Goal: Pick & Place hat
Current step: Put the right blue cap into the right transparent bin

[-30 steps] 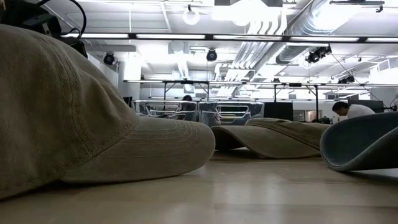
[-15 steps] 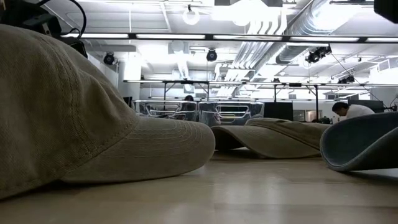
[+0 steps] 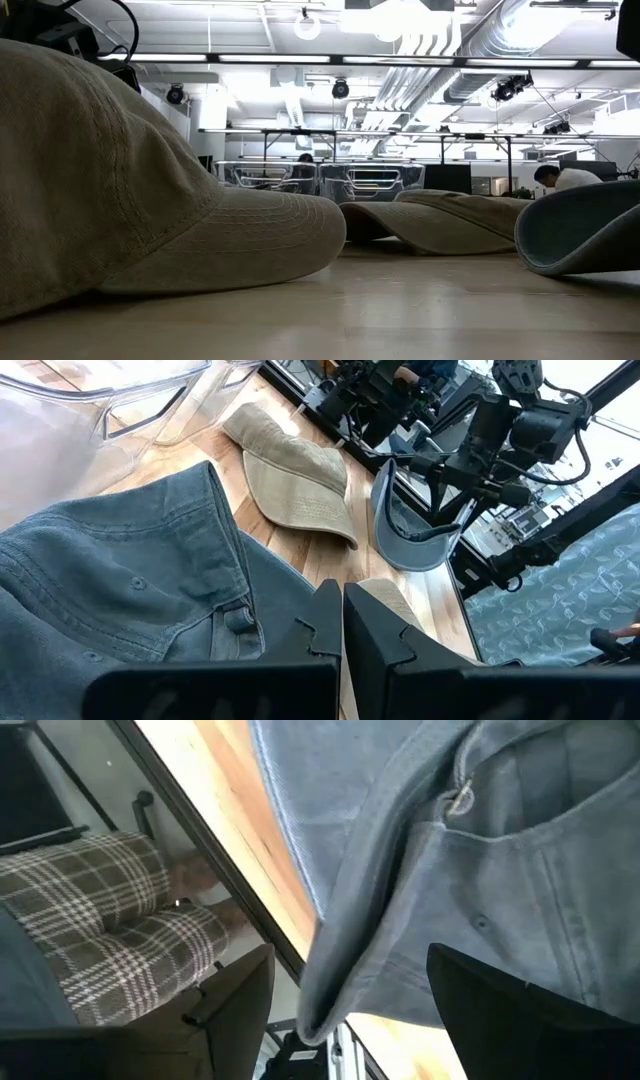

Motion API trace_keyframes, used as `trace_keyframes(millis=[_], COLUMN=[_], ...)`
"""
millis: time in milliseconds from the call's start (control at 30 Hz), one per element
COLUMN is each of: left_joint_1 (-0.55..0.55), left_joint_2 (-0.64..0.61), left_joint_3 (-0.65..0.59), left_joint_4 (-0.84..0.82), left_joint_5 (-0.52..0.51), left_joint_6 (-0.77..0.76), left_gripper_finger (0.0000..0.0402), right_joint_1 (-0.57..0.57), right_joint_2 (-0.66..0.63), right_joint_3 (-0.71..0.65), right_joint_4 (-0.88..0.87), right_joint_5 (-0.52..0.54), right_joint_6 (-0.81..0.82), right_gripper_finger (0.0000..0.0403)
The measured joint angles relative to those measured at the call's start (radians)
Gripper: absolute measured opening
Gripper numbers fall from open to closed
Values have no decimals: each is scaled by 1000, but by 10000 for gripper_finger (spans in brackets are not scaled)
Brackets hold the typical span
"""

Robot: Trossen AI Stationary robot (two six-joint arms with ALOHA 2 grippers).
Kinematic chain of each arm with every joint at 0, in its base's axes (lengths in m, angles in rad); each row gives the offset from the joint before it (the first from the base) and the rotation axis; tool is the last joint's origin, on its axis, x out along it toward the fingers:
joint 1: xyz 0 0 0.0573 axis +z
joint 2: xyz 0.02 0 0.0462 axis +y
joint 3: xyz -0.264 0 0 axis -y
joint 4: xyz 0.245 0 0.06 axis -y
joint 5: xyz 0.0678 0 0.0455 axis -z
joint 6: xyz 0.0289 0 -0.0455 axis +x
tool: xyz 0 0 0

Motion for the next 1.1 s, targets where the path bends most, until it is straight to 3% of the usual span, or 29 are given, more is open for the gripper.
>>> trace_keyframes(millis=[333, 533, 800, 1100], left_joint_1=[0, 0, 0, 0], left_joint_2=[0, 0, 0, 0], left_joint_3=[0, 0, 0, 0], left_joint_4=[0, 0, 0, 0], left_joint_5=[0, 0, 0, 0], left_joint_6=[0, 0, 0, 0], left_gripper_finger=[0, 0, 0, 0], right_joint_1=[20, 27, 46, 60], right_joint_2=[46, 98, 132, 135], right_joint_3=[0, 0, 0, 0], right_joint_4=[54, 112, 81, -14], right_joint_5=[19, 96, 222, 219], right_joint_6=[-13, -64, -138, -133], right_gripper_finger=[257, 257, 257, 256])
